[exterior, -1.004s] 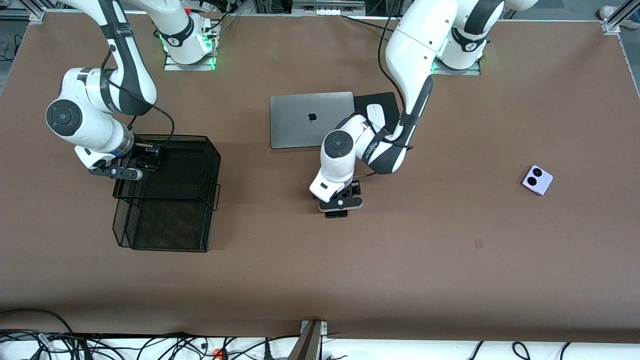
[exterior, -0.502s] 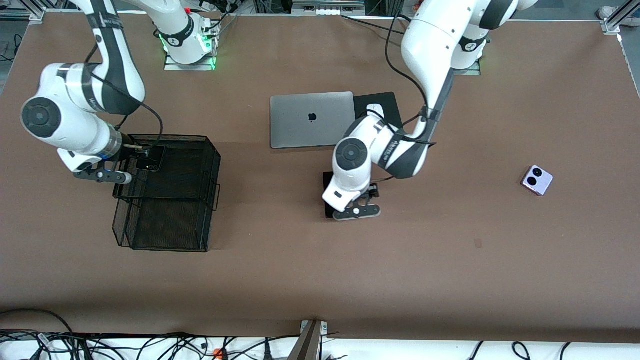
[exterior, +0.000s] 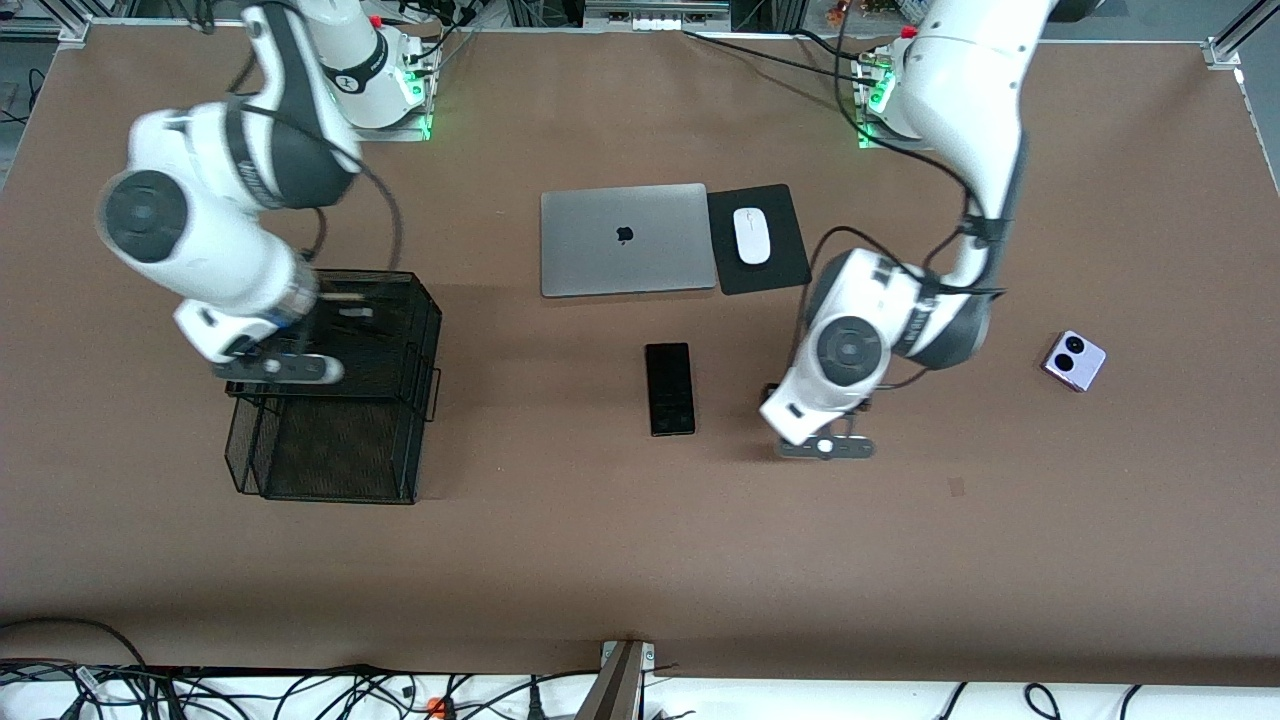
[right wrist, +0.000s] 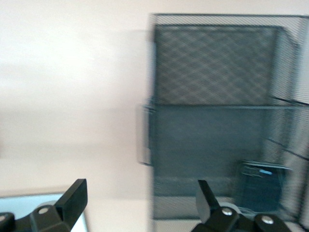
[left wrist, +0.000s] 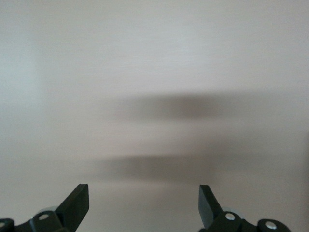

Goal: Place phones with both arms
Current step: 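Grasp the slab phone with the right gripper while the left gripper grasps the lavender phone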

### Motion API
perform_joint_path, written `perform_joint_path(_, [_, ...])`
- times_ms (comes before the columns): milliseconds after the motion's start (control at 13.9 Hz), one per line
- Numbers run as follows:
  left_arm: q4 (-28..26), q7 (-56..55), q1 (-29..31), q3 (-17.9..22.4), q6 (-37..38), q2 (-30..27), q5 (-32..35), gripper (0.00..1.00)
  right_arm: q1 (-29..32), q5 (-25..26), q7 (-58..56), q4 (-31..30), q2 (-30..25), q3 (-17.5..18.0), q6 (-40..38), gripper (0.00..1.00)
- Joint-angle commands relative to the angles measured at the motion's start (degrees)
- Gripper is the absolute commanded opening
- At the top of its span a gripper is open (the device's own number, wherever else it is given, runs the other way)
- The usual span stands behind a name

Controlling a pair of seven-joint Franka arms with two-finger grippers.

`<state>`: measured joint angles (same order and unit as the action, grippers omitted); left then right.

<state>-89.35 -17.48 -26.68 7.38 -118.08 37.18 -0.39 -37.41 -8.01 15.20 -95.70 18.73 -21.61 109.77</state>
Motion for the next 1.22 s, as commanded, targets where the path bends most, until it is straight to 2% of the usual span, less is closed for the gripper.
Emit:
perform_joint_path(0, [-10.5, 8.0, 6.1, -0.9, -0.9, -8.3, 4.1, 1.0, -7.3, -1.5, 8.7, 14.4, 14.0, -0.5, -1.0, 0.99])
perform_joint_path(215, [-16.3, 20.1, 12.9, -0.9, -4.4, -12.3, 4.3, 1.0, -12.1, -1.5, 15.8, 27.2, 25.2, 1.1, 2.3, 1.0])
perform_joint_path(359, [-21.6, 29.2, 17.4, -0.8, -9.9, -14.7, 4.3, 1.0, -12.9, -1.5, 16.4, 31.6, 30.5, 3.0, 7.0, 1.0])
perform_joint_path(574, [-26.0, 43.6, 24.4, -1.1, -14.8, -16.0, 4.3, 1.0, -12.9, -1.6, 16.4, 31.8, 35.1, 7.1, 19.5, 1.0])
perform_joint_path(789, [-27.8, 56.6, 29.6, -1.1, -15.2, -16.5, 4.3, 1.0, -12.5, -3.8, 16.4, 31.8, 38.5, 9.2, 27.1, 1.0])
perform_joint_path(932, [-30.2, 63.7, 33.3, -1.2, -18.5, -16.7, 4.3, 1.0, -13.0, -5.0, 18.7, 31.8, 39.8, 9.8, 29.0, 1.0])
perform_joint_path(1148, [-31.6, 72.1, 37.0, -1.2, -23.1, -15.7, 4.3, 1.0, -15.1, -3.8, 21.2, 31.7, 41.4, 9.6, 29.6, 1.0])
